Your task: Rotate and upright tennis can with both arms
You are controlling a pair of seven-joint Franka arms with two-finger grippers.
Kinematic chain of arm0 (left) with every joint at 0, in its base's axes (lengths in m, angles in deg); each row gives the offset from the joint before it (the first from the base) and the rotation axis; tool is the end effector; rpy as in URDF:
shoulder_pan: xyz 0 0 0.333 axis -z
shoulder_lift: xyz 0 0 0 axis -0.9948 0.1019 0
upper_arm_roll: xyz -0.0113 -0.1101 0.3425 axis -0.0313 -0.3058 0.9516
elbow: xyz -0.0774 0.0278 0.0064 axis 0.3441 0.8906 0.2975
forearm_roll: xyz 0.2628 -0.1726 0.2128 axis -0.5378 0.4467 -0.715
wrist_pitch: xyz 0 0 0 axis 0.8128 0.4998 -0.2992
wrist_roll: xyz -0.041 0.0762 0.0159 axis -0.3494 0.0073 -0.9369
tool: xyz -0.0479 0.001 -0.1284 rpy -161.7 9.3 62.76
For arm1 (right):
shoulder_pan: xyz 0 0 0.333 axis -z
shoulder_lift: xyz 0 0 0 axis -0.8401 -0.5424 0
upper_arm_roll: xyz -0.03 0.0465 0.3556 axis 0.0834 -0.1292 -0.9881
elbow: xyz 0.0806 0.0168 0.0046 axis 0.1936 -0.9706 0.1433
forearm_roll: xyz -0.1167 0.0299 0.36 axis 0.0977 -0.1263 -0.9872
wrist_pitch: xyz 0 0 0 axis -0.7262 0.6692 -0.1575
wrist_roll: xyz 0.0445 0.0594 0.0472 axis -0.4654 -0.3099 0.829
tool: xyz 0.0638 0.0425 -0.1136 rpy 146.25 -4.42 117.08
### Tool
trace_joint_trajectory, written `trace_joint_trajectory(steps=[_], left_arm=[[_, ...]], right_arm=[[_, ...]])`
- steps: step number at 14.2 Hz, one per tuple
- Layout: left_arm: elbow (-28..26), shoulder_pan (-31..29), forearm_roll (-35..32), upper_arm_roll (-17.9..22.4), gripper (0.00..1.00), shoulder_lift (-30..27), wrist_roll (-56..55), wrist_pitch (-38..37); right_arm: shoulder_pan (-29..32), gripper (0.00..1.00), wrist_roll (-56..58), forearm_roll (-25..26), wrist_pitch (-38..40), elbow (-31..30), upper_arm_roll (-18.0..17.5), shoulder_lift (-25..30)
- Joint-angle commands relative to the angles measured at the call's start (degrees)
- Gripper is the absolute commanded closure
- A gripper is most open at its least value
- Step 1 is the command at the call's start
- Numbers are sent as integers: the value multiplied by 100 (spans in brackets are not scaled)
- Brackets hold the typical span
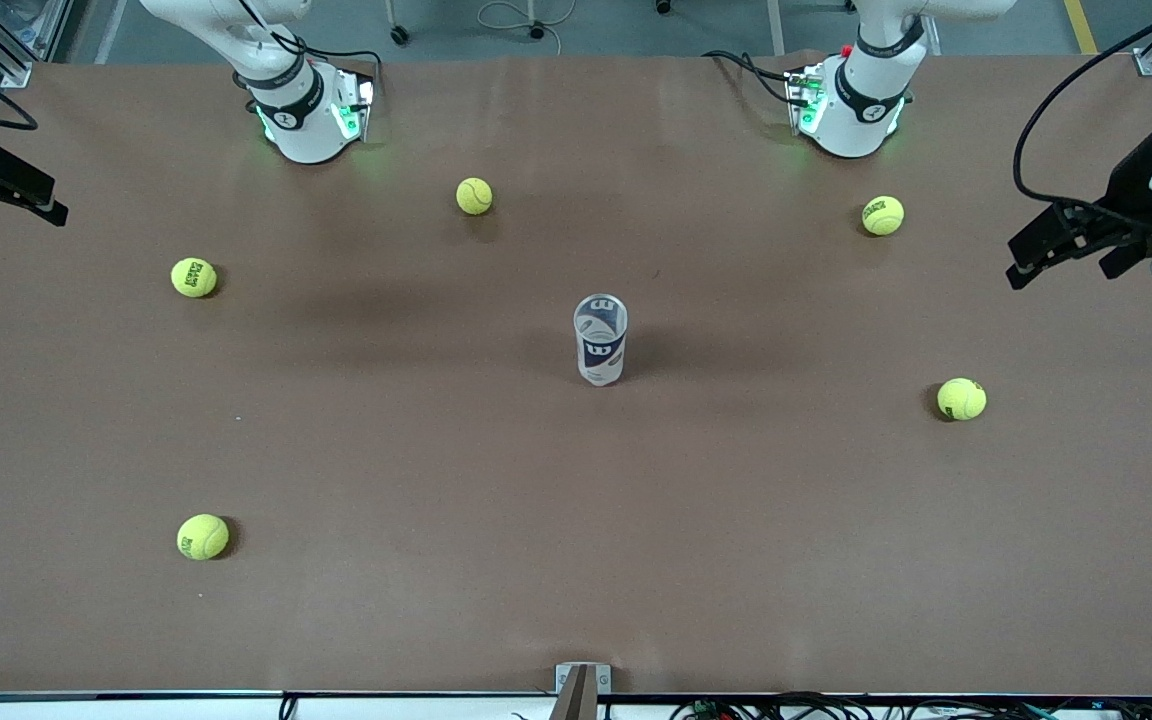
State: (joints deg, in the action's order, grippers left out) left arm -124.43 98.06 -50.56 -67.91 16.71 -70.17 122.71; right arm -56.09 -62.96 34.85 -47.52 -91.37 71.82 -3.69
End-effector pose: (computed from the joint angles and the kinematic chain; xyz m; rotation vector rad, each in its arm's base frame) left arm 0.5377 -0.0592 0.6727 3.1170 0.1398 0.1545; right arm 0.4909 -0.0356 0.6688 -3.1179 0.0366 0.0913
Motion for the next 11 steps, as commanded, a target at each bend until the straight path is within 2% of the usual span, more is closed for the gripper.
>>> trace_joint_trajectory(steps=[1,2,5,6,11], left_arm=[[-839,-169,-128,-120,0,-749,403,57],[-928,-360,-119,-207,0,-838,526,66],[-929,-1274,-66,-1093,0,-865,756,66],[-920,-1363,-58,-1191,0,-865,791,66],[-859,-1364,-49,-1183,0,-822,949,57]], right_arm=[[51,0,58,1,13,-157,-43,179],[51,0,58,9,22,-157,-43,179],[51,0,58,1,57,-157,-43,188],[51,0,58,9,57,-157,-43,188],[52,0,67,27,48,-149,-43,179]])
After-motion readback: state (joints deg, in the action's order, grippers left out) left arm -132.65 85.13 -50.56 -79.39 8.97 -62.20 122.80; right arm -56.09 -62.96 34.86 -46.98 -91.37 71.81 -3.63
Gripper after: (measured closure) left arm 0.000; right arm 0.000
